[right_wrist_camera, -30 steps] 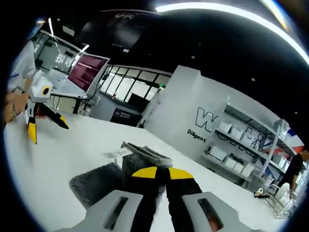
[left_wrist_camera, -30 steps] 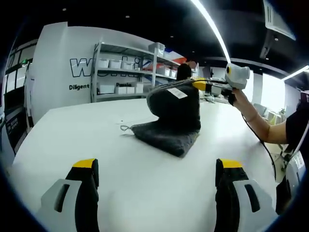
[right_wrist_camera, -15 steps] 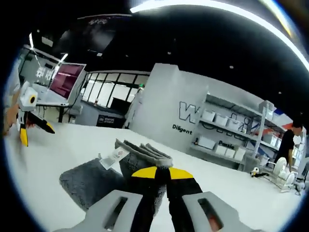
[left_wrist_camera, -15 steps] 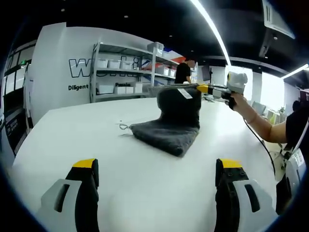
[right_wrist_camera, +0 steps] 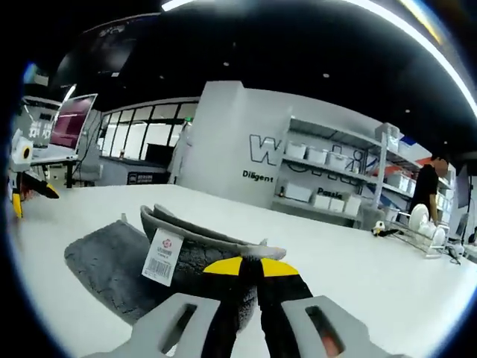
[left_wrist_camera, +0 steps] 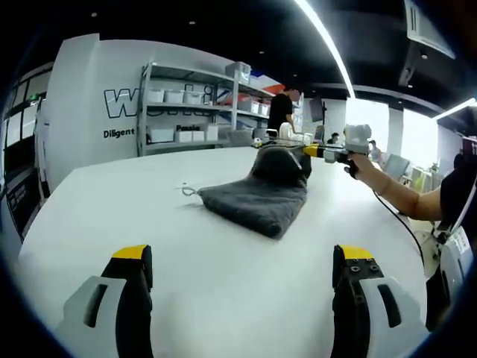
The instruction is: Open the folded towel by lifting each exposed corner and separating the folded layers until the towel lies flat within the target outline without major curled edges
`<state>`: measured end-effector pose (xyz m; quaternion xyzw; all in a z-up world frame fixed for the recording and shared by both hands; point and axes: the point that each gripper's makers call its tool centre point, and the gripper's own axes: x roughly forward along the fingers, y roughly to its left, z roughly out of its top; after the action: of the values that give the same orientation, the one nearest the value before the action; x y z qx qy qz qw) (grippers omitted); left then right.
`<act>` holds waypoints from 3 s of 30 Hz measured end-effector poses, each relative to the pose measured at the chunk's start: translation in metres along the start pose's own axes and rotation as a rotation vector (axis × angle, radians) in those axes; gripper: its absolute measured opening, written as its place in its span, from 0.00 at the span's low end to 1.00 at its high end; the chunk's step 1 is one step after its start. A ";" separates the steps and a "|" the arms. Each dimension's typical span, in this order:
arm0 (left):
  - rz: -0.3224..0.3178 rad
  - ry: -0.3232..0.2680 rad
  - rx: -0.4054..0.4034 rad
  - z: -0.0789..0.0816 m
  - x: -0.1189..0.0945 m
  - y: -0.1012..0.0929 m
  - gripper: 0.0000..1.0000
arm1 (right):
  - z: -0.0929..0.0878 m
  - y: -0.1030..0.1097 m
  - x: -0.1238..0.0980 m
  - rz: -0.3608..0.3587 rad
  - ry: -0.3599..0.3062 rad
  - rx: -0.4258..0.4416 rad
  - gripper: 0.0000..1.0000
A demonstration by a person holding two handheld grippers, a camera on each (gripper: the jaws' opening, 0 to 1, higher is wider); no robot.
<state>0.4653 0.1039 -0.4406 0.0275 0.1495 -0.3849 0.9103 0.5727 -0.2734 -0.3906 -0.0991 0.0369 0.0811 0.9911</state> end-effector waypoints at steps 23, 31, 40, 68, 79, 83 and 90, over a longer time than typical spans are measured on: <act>-0.011 0.019 0.012 -0.004 0.001 -0.003 1.00 | -0.075 -0.049 -0.006 -0.120 0.179 0.278 0.09; -0.013 0.019 0.014 -0.003 0.002 -0.003 1.00 | -0.098 -0.058 -0.008 -0.139 0.250 0.335 0.09; -0.016 0.023 0.019 -0.003 0.002 -0.004 1.00 | -0.106 -0.069 -0.017 -0.201 0.284 0.379 0.28; 0.007 0.033 0.004 -0.008 0.000 0.004 1.00 | -0.080 -0.019 -0.052 0.084 0.409 0.219 0.99; -0.058 -0.020 -0.083 0.000 0.002 -0.005 1.00 | -0.097 0.012 -0.076 0.251 0.503 0.167 1.00; -0.008 0.043 0.017 -0.010 0.001 0.002 1.00 | -0.094 0.017 -0.078 0.279 0.510 0.139 1.00; -0.018 0.029 -0.008 -0.007 0.001 0.001 1.00 | -0.084 0.020 -0.087 0.320 0.484 0.120 1.00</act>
<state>0.4653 0.1053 -0.4473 0.0283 0.1643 -0.3922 0.9046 0.4794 -0.2847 -0.4685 -0.0498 0.2918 0.2081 0.9322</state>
